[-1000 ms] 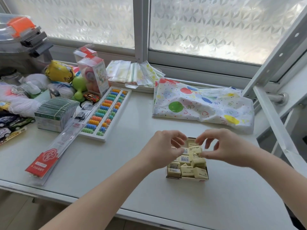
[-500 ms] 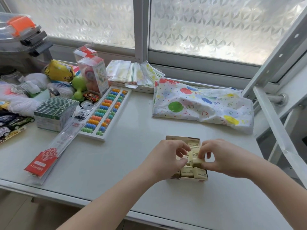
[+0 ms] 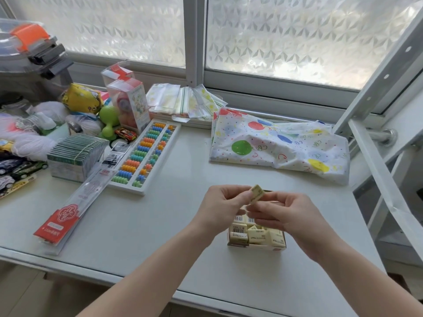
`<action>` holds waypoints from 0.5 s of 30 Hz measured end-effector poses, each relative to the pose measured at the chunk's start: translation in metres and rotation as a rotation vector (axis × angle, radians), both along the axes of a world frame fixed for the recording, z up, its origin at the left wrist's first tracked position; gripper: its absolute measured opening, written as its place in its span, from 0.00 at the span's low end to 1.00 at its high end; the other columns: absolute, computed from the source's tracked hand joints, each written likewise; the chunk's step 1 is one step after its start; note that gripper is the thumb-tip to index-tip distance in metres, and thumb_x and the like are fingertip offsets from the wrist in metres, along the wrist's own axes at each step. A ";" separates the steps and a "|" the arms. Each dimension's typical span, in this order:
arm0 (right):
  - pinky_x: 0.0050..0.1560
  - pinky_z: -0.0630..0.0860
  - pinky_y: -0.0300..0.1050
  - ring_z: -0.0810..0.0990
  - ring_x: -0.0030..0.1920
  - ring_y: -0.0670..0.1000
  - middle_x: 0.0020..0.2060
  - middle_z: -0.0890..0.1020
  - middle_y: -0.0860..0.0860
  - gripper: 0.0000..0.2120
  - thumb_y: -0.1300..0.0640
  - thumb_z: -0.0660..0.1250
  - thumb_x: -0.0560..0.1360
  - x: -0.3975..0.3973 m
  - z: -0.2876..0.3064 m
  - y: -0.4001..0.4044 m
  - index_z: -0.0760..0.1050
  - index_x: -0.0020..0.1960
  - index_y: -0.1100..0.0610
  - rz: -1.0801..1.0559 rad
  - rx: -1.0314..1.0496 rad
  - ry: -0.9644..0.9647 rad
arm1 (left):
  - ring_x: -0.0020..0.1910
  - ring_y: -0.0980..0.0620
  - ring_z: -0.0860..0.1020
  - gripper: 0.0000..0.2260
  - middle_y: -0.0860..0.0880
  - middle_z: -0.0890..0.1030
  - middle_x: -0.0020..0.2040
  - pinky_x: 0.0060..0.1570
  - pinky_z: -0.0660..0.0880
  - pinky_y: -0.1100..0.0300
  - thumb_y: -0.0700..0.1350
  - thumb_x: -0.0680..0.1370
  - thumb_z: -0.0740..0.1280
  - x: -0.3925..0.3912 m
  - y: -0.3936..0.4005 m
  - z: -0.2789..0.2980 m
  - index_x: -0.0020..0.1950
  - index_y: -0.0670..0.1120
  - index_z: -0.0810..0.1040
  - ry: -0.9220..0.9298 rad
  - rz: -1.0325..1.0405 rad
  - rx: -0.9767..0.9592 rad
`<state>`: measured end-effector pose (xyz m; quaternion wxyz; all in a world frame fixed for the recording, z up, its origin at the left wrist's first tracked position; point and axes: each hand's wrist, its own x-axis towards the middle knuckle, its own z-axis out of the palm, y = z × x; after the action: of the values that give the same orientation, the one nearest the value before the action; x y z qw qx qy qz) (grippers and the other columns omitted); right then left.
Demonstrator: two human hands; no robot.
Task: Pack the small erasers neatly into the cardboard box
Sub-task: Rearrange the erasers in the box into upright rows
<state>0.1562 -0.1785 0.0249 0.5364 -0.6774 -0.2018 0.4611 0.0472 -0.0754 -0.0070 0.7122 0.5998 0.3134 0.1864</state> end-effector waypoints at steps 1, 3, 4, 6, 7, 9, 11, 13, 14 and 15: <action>0.42 0.83 0.44 0.85 0.40 0.54 0.41 0.86 0.59 0.12 0.67 0.70 0.69 0.000 0.002 0.000 0.77 0.52 0.64 0.027 -0.031 -0.098 | 0.37 0.60 0.81 0.07 0.52 0.84 0.39 0.43 0.78 0.64 0.40 0.77 0.66 -0.001 0.003 0.000 0.46 0.47 0.84 0.002 0.012 -0.013; 0.43 0.82 0.45 0.84 0.38 0.48 0.42 0.85 0.52 0.18 0.65 0.72 0.67 0.007 0.005 0.001 0.75 0.55 0.57 0.057 -0.086 -0.492 | 0.34 0.60 0.80 0.06 0.50 0.84 0.39 0.42 0.79 0.65 0.39 0.77 0.66 -0.001 0.008 0.001 0.47 0.44 0.83 0.011 0.025 -0.024; 0.44 0.82 0.44 0.83 0.39 0.45 0.44 0.83 0.48 0.20 0.63 0.73 0.66 0.009 0.007 0.001 0.74 0.56 0.53 0.090 -0.085 -0.695 | 0.34 0.60 0.80 0.06 0.49 0.84 0.39 0.41 0.79 0.66 0.39 0.76 0.67 -0.002 0.011 0.001 0.48 0.43 0.83 0.021 0.027 -0.018; 0.46 0.79 0.37 0.81 0.46 0.42 0.49 0.81 0.42 0.22 0.61 0.73 0.66 0.011 0.012 0.002 0.75 0.59 0.48 0.211 -0.022 -0.939 | 0.33 0.60 0.80 0.07 0.47 0.84 0.40 0.41 0.79 0.67 0.38 0.76 0.67 -0.001 0.012 0.002 0.51 0.40 0.82 0.044 0.017 0.006; 0.48 0.78 0.36 0.80 0.48 0.42 0.50 0.80 0.41 0.21 0.61 0.72 0.67 0.011 0.013 0.004 0.76 0.58 0.48 0.286 0.017 -1.010 | 0.32 0.61 0.79 0.07 0.47 0.83 0.40 0.41 0.78 0.67 0.38 0.76 0.68 0.000 0.012 0.003 0.52 0.39 0.82 0.047 -0.001 0.016; 0.49 0.78 0.41 0.80 0.46 0.44 0.48 0.81 0.41 0.16 0.61 0.71 0.68 0.010 0.013 0.009 0.80 0.54 0.49 0.430 0.063 -1.142 | 0.33 0.60 0.79 0.08 0.47 0.84 0.40 0.42 0.78 0.66 0.39 0.75 0.68 0.001 0.012 0.004 0.52 0.39 0.82 0.039 -0.035 0.038; 0.47 0.78 0.46 0.79 0.42 0.46 0.43 0.82 0.44 0.10 0.59 0.71 0.68 0.013 0.012 0.016 0.81 0.49 0.51 0.455 0.044 -1.216 | 0.36 0.57 0.79 0.07 0.47 0.84 0.41 0.44 0.78 0.63 0.41 0.76 0.68 0.002 0.014 0.004 0.52 0.41 0.83 0.064 -0.003 0.154; 0.46 0.77 0.46 0.77 0.41 0.46 0.41 0.81 0.45 0.08 0.58 0.72 0.67 0.024 0.010 0.023 0.82 0.47 0.53 0.350 -0.003 -1.204 | 0.42 0.57 0.79 0.09 0.51 0.83 0.45 0.48 0.75 0.64 0.43 0.76 0.67 0.001 0.019 -0.001 0.54 0.44 0.82 0.213 0.057 0.555; 0.46 0.76 0.45 0.77 0.42 0.46 0.41 0.81 0.46 0.09 0.57 0.73 0.67 0.029 0.008 0.027 0.82 0.47 0.54 0.304 -0.034 -1.190 | 0.47 0.56 0.78 0.10 0.52 0.82 0.49 0.51 0.74 0.64 0.43 0.76 0.66 -0.001 0.021 -0.003 0.56 0.46 0.81 0.294 0.046 0.784; 0.46 0.74 0.43 0.76 0.43 0.46 0.41 0.80 0.47 0.10 0.57 0.74 0.66 0.032 0.004 0.031 0.82 0.48 0.54 0.291 -0.076 -1.187 | 0.52 0.55 0.76 0.12 0.52 0.81 0.53 0.54 0.72 0.63 0.43 0.76 0.65 -0.002 0.023 -0.006 0.58 0.47 0.79 0.339 0.008 0.951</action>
<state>0.1884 -0.1477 0.0291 0.2394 -0.8030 -0.5399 0.0804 0.0449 -0.0529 -0.0129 0.2987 0.8784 0.3074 0.2115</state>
